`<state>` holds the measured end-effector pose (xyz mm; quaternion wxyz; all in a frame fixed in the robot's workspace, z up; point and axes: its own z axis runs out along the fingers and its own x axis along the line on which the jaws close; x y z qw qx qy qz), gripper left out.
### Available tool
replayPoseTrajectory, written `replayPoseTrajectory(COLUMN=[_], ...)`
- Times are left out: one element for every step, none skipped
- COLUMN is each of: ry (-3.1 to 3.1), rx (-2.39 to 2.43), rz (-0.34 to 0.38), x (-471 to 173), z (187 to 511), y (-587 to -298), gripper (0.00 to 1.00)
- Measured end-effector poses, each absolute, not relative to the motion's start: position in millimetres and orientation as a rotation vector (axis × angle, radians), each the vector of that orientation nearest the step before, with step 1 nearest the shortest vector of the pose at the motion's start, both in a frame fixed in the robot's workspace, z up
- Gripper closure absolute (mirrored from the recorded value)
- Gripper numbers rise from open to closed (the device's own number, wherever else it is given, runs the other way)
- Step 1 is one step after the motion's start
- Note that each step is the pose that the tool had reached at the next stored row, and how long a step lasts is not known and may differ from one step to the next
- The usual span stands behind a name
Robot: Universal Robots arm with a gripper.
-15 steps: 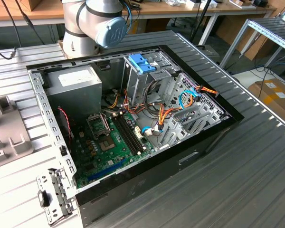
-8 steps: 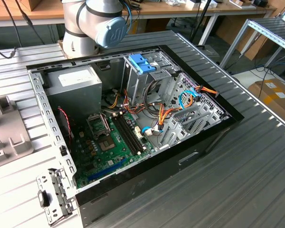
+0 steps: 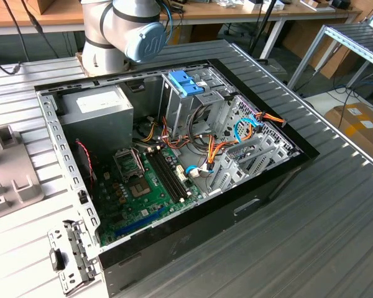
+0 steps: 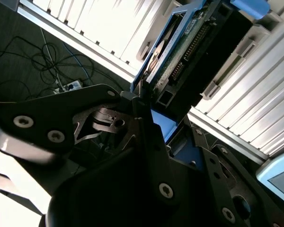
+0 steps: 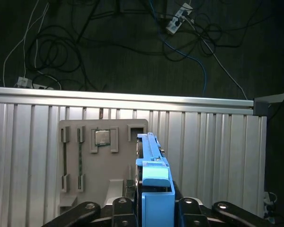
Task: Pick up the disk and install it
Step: 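Pick up the disk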
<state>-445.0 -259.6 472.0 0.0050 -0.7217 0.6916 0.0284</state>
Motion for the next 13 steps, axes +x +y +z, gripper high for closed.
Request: replayPoseTrajectory(ry=[2.166, 2.166, 2.166, 2.166, 2.166, 2.166, 2.166, 2.166, 2.166, 2.166, 2.166, 2.166, 2.166], rx=[-2.26, -2.26, -2.26, -2.26, -2.26, -2.26, -2.26, -2.26, -2.26, -2.26, -2.26, -2.26, -2.26], rz=[0.089, 0.089, 0.089, 0.089, 0.089, 0.089, 0.089, 0.089, 0.089, 0.089, 0.089, 0.089, 0.089], x=[-445, -445, -445, -445, -445, -445, -445, -445, -445, -445, -445, -445, -445], z=[473, 474, 475, 475, 476, 477, 478, 479, 480, 481, 482, 483, 484], y=[-260, -260, -260, -260, -260, -260, -260, -260, -260, -260, -260, -260, -260], gripper=[0.63, 0.63, 0.63, 0.63, 0.63, 0.63, 0.63, 0.63, 0.63, 0.63, 0.63, 0.63, 0.63])
